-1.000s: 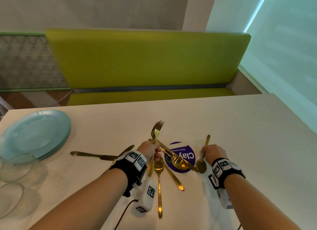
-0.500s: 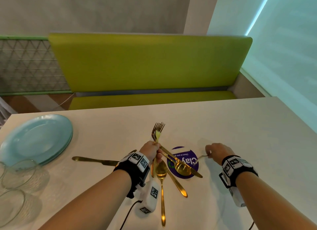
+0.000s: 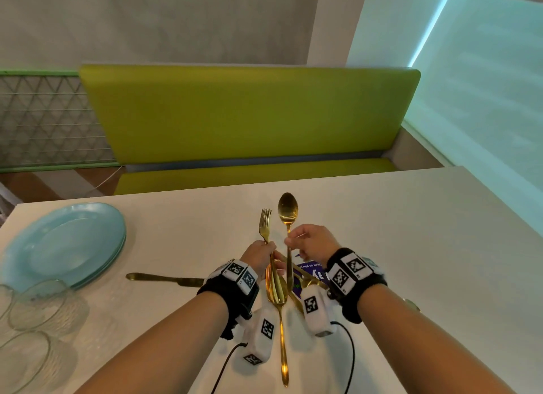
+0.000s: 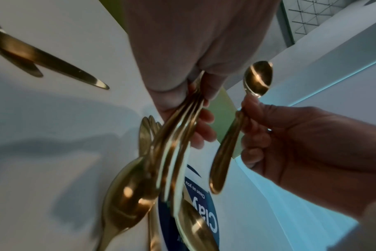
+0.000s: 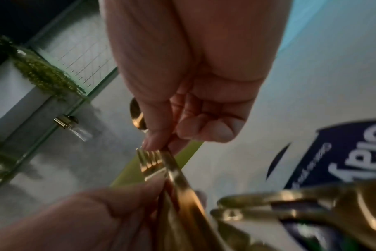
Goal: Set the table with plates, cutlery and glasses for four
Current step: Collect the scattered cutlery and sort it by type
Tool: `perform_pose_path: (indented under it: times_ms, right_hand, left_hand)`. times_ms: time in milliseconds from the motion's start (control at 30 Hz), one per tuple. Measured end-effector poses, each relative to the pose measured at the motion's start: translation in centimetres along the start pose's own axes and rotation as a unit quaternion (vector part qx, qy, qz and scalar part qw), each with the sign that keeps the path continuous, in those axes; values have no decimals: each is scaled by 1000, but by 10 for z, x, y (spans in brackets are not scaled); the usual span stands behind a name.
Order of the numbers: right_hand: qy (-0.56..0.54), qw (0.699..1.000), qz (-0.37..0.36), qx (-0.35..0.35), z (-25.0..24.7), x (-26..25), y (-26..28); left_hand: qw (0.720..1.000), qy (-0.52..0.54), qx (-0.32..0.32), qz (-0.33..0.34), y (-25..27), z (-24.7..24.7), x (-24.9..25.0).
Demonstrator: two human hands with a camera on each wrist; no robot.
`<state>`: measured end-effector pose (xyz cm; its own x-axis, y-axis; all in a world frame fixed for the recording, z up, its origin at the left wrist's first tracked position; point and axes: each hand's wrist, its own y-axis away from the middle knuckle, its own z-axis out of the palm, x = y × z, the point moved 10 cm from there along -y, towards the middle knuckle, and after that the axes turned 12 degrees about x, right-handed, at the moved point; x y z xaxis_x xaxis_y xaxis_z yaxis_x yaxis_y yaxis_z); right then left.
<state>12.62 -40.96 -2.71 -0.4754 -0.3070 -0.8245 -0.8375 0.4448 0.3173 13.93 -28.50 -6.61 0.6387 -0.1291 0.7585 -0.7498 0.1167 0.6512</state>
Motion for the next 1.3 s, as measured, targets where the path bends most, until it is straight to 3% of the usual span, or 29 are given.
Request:
perform_pose_path:
  times_ms: [167, 367, 867, 967, 1067, 1300]
  right_hand:
    - [-51, 997, 45, -33, 30, 9, 16]
    - [-45, 997, 64, -23, 41, 18, 21]
    - [130, 990, -22, 54, 15, 8, 12]
    - [255, 964, -16, 78, 1, 23, 4]
    - [372, 926, -14, 59, 3, 42, 2]
    - [496, 867, -40, 33, 30, 59, -3]
  left_hand:
    - [999, -32, -19, 18, 3, -11, -2]
    - [1000, -3, -26, 0, 10, -16, -8]
    - [1000, 5, -24, -11, 9, -21, -10]
    - [1000, 6, -4, -18, 4, -33, -11]
    - [1000, 7, 8, -23, 0, -43, -14]
    - [1000, -6, 10, -12, -6, -53, -17]
